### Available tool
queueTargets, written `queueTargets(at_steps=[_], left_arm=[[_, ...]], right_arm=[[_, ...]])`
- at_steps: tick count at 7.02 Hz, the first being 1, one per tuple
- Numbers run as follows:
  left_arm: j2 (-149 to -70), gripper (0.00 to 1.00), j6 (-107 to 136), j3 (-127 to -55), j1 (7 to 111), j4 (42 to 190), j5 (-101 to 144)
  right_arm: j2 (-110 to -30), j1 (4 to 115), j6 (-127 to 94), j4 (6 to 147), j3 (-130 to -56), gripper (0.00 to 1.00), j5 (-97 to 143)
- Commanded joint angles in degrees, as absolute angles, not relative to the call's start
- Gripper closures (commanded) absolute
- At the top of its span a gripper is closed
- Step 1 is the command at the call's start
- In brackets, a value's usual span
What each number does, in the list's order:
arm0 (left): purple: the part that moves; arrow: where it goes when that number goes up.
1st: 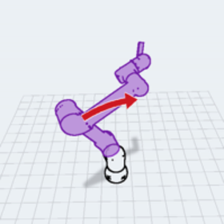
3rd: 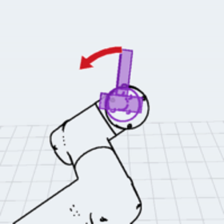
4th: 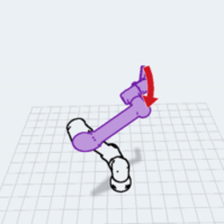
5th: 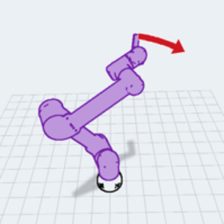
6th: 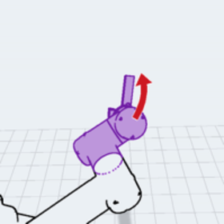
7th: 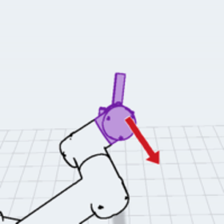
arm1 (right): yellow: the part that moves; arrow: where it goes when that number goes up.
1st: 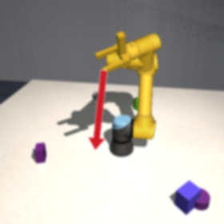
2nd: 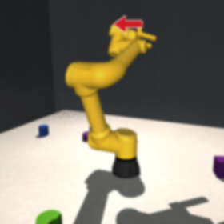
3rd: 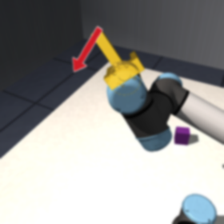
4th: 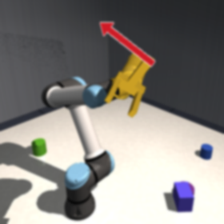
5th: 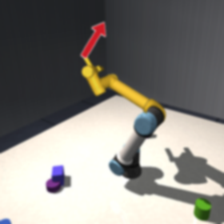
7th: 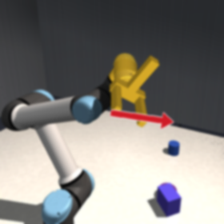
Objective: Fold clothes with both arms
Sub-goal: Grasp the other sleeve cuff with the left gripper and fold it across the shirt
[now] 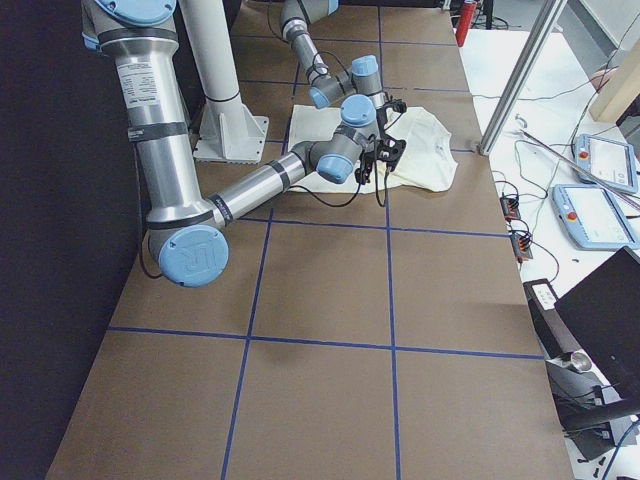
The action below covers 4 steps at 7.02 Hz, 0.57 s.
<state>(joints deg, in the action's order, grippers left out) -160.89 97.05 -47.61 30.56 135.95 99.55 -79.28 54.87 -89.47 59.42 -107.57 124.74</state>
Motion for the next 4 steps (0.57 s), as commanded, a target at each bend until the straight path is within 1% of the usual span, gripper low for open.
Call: queueTargets(at_steps=[1,2,3,4], left_arm=[[-163.3,0.77,99.3,-44.1,29.1,138.8,98.3],[-163.0,0.57,99.2,-44.2,28.7,138.8,98.3],[-162.7,0.40,99.2,-44.7,28.9,138.7,98.3],[-160.2,0.40,98.9,-50.4,29.6,137.2,98.8]], right_arm=[[-81.6,54.9,-89.5,59.4,-109.1,0.00,124.9],[-82.6,54.9,-89.5,59.4,-109.8,0.00,124.8],[-82.7,54.7,-89.5,59.4,-109.6,0.00,124.5],[-82.4,53.4,-89.5,59.5,-109.7,0.00,123.0]])
